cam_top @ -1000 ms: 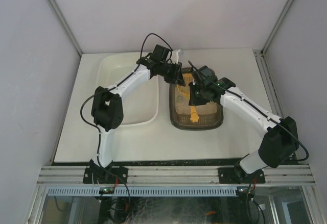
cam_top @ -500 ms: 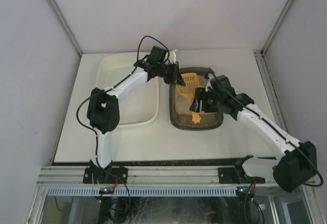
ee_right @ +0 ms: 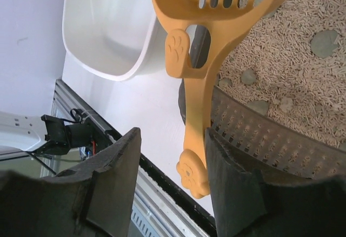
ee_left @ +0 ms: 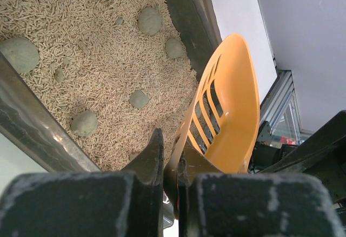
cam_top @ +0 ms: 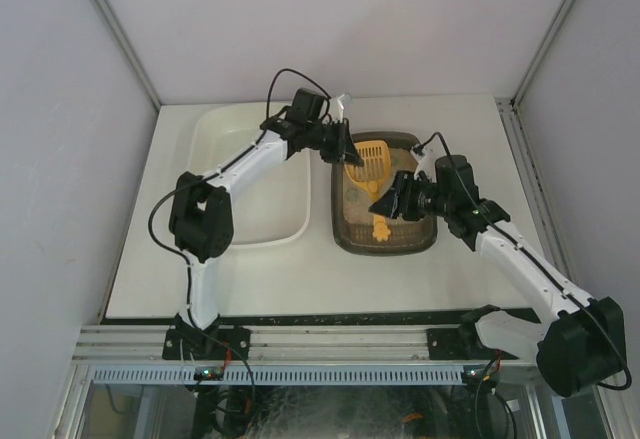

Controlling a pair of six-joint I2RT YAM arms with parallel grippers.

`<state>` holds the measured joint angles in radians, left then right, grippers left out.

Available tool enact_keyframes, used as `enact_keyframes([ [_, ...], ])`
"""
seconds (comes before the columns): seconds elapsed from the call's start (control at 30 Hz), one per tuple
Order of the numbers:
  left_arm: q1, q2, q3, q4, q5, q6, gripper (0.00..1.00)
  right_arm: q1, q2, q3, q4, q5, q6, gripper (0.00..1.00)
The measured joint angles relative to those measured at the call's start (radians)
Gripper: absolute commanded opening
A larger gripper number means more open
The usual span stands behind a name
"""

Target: Clean the litter box

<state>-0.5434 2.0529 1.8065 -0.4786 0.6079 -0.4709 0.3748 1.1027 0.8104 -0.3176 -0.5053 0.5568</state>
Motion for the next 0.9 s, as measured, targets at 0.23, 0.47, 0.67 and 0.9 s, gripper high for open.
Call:
enact_keyframes([
  [0.23,0.006,-0.009,-0.016,0.011,0.003,0.000,0.00,-0.003,0.043,-0.006,0.062,-0.013,0.013,0.46],
  [0.47,0.004,-0.022,-0.044,0.060,0.040,-0.047,0.00,-0.010,0.044,-0.066,0.128,-0.028,0.028,0.62],
  [0.67,0.002,-0.053,-0.069,0.103,0.080,-0.089,0.00,-0.035,0.044,-0.086,0.151,-0.032,0.029,0.58],
  [0.9,0.002,-0.067,-0.075,0.133,0.070,-0.095,0.00,-0.047,0.043,-0.098,0.226,-0.071,0.070,0.11],
])
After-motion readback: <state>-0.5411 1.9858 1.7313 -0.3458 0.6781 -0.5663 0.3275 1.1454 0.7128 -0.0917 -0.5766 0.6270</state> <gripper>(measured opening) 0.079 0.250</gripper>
